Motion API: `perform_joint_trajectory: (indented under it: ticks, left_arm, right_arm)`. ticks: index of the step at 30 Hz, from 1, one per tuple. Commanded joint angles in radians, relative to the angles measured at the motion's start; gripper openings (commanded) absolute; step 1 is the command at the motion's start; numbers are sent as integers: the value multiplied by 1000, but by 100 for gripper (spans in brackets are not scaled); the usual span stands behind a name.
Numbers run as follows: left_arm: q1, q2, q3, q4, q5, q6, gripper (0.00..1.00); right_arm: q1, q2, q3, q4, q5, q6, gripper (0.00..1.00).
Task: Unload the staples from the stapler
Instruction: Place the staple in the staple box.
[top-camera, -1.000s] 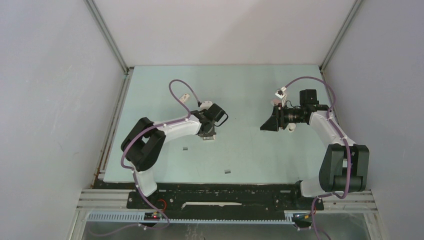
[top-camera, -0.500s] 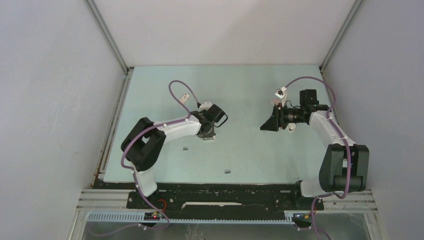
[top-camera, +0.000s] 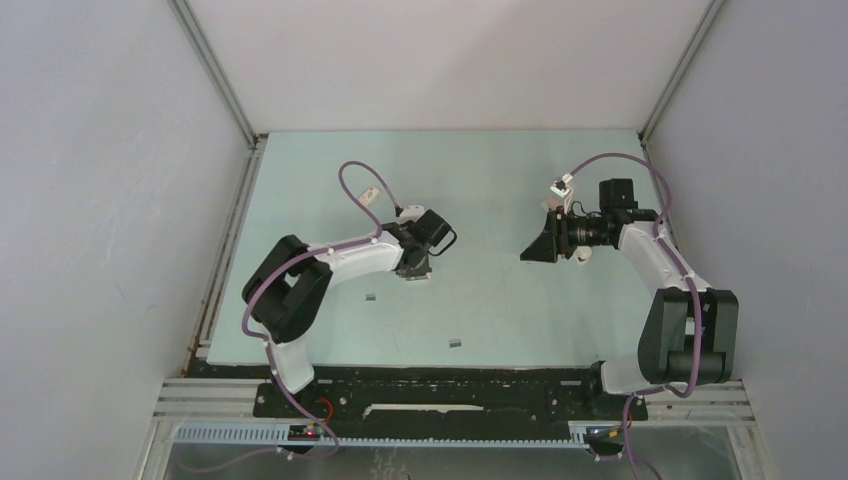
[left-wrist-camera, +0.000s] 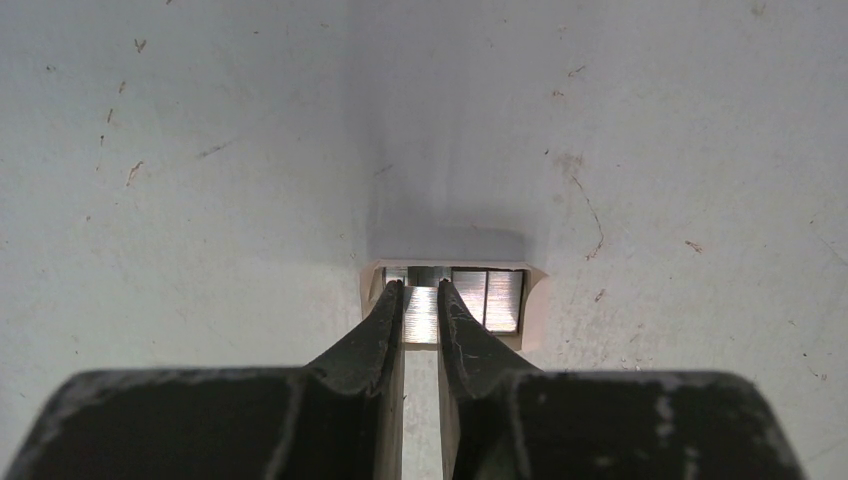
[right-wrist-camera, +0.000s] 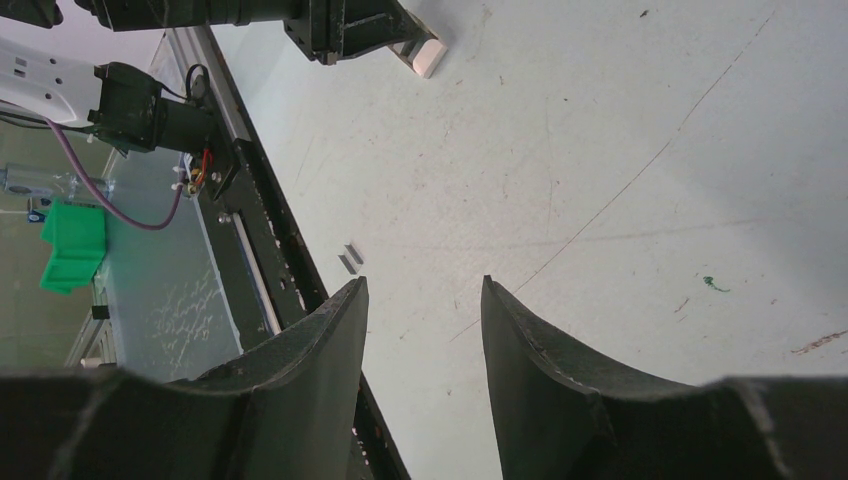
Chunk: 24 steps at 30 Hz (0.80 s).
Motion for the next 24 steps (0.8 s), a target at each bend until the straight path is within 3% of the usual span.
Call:
perform_joint_trajectory:
  ticks: [1, 11, 18, 24]
  left_arm:
    - [-10, -32, -21, -17, -31, -19, 8]
    - [-12, -26, -24, -25, -39, -26, 10]
    - [-12, -24, -14, -26, -43, -23, 21]
    - [-12, -25, -5, -29, -45, -21, 25]
  right_arm:
    - [1, -6, 1, 7, -16, -11, 55]
    - [1, -6, 1, 7, -17, -10, 55]
    - [1, -6, 1, 7, -18, -10, 55]
    - [1, -6, -1, 6, -16, -11, 55]
